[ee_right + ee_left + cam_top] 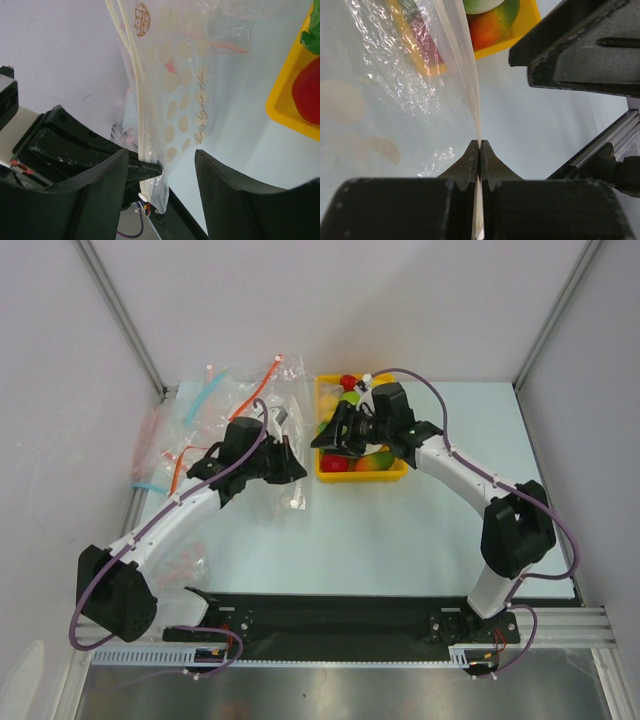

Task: Place the food in the zip-top bag and seal the zipper
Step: Open the zipper of the food storage bag at the center of the board.

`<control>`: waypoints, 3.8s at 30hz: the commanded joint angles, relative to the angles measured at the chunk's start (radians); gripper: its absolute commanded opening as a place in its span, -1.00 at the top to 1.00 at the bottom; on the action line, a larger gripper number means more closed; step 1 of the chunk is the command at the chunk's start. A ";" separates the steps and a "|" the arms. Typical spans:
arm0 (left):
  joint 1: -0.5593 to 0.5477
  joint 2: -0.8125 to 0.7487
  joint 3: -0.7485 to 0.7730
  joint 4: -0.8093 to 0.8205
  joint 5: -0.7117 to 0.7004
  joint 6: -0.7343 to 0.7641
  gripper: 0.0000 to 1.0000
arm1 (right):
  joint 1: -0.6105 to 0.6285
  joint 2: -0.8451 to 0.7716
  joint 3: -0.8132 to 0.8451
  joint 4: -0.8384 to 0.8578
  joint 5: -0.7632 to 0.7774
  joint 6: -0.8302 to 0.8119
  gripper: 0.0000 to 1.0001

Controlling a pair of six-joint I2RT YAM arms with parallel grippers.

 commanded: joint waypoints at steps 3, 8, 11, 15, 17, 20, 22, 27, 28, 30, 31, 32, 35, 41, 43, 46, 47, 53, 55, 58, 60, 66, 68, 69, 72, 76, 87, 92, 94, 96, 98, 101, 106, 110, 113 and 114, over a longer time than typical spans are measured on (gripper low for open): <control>-0.028 -0.015 0.020 -0.007 -0.005 0.039 0.93 | 0.024 0.036 0.076 0.022 0.014 -0.002 -0.22; -0.041 -0.015 0.021 -0.011 0.009 0.057 0.93 | 0.035 0.065 0.107 0.019 0.016 -0.003 -0.18; -0.049 -0.016 0.017 -0.013 0.010 0.059 0.93 | 0.038 0.080 0.119 0.017 0.013 0.000 -0.06; -0.055 -0.027 0.011 -0.010 0.003 0.062 0.93 | 0.039 0.088 0.125 0.011 0.019 0.000 0.07; -0.057 -0.032 0.009 -0.010 0.003 0.066 0.92 | 0.041 0.091 0.125 0.011 0.017 0.000 0.27; -0.057 -0.033 0.011 -0.017 -0.001 0.073 0.92 | 0.041 0.095 0.127 0.013 0.017 0.004 0.54; -0.055 -0.035 0.009 -0.018 -0.002 0.074 0.90 | 0.041 0.105 0.133 0.003 0.016 0.003 0.68; -0.055 -0.044 0.003 -0.010 -0.004 0.074 0.85 | 0.041 0.119 0.153 -0.012 0.005 -0.002 1.00; -0.055 -0.044 0.005 -0.011 -0.002 0.074 0.83 | 0.039 0.120 0.153 -0.015 0.005 -0.003 1.00; -0.055 -0.044 0.005 -0.016 -0.007 0.071 0.55 | 0.041 0.119 0.157 -0.027 0.013 -0.011 1.00; -0.055 -0.044 0.008 -0.017 -0.007 0.065 0.30 | 0.041 0.119 0.157 -0.032 0.016 -0.014 1.00; -0.055 -0.042 0.008 -0.022 -0.002 0.065 0.24 | 0.041 0.119 0.157 -0.038 0.017 -0.019 1.00; -0.057 -0.041 0.009 -0.027 0.009 0.053 -0.02 | 0.041 0.117 0.156 -0.043 0.016 -0.022 1.00; -0.055 -0.045 0.043 -0.106 -0.042 0.040 -0.40 | 0.041 0.108 0.153 -0.055 0.011 -0.043 1.00; -0.057 -0.056 0.066 -0.142 -0.069 0.042 -0.44 | 0.039 0.105 0.148 -0.059 0.013 -0.056 1.00; -0.055 -0.079 0.081 -0.157 -0.131 0.040 -0.50 | 0.043 0.097 0.148 -0.069 0.011 -0.069 1.00; -0.054 -0.085 0.086 -0.157 -0.142 0.040 -0.53 | 0.041 0.094 0.148 -0.070 0.010 -0.072 1.00; -0.054 -0.130 0.118 -0.171 -0.284 -0.001 -1.00 | 0.039 0.086 0.153 -0.075 0.000 -0.091 1.00; -0.051 -0.136 0.121 -0.172 -0.376 -0.050 -0.99 | 0.041 0.082 0.151 -0.072 -0.007 -0.094 1.00; -0.034 -0.131 0.124 -0.192 -0.423 -0.105 -1.00 | 0.041 0.074 0.145 -0.063 -0.021 -0.103 1.00; -0.023 -0.122 0.130 -0.157 -0.402 -0.076 -0.99 | 0.041 0.065 0.139 -0.053 -0.026 -0.108 1.00; -0.021 -0.053 0.233 -0.211 -0.399 -0.030 -0.75 | 0.043 0.030 0.108 0.000 -0.055 -0.115 1.00; -0.021 -0.021 0.255 -0.226 -0.389 -0.013 -0.65 | 0.043 0.020 0.094 0.023 -0.066 -0.114 1.00; -0.023 -0.013 0.270 -0.231 -0.381 -0.007 -0.63 | 0.041 0.014 0.093 0.029 -0.070 -0.115 1.00; -0.021 -0.003 0.278 -0.229 -0.332 0.007 -0.49 | 0.043 0.005 0.090 0.049 -0.087 -0.114 1.00; -0.023 -0.013 0.264 -0.203 -0.242 0.007 -0.33 | 0.043 -0.006 0.090 0.063 -0.096 -0.109 1.00; -0.025 -0.056 0.178 -0.148 -0.102 -0.012 -0.30 | 0.041 -0.016 0.091 0.057 -0.110 -0.103 1.00; -0.025 -0.050 0.156 -0.159 -0.109 -0.019 -0.18 | 0.036 -0.018 0.093 0.056 -0.116 -0.103 1.00; -0.028 -0.047 0.152 -0.160 -0.108 -0.022 -0.12 | 0.038 -0.018 0.093 0.056 -0.119 -0.105 1.00; -0.031 -0.041 0.147 -0.162 -0.108 -0.024 -0.10 | 0.038 -0.015 0.093 0.057 -0.122 -0.105 1.00; -0.034 -0.030 0.149 -0.165 -0.105 -0.024 -0.08 | 0.036 -0.015 0.091 0.059 -0.125 -0.102 1.00; -0.041 -0.016 0.153 -0.174 -0.108 -0.022 -0.02 | 0.036 -0.016 0.094 0.062 -0.130 -0.100 1.00; -0.061 0.001 0.167 -0.186 -0.143 -0.003 0.06 | 0.035 -0.018 0.094 0.046 -0.133 -0.105 1.00; -0.074 0.022 0.195 -0.240 -0.201 0.020 0.20 | 0.032 -0.024 0.093 0.030 -0.124 -0.111 1.00; -0.084 0.045 0.222 -0.277 -0.223 0.043 0.35 | 0.027 -0.026 0.093 0.022 -0.122 -0.117 1.00; -0.084 0.048 0.230 -0.286 -0.224 0.050 0.54 | 0.027 -0.024 0.093 0.017 -0.121 -0.117 1.00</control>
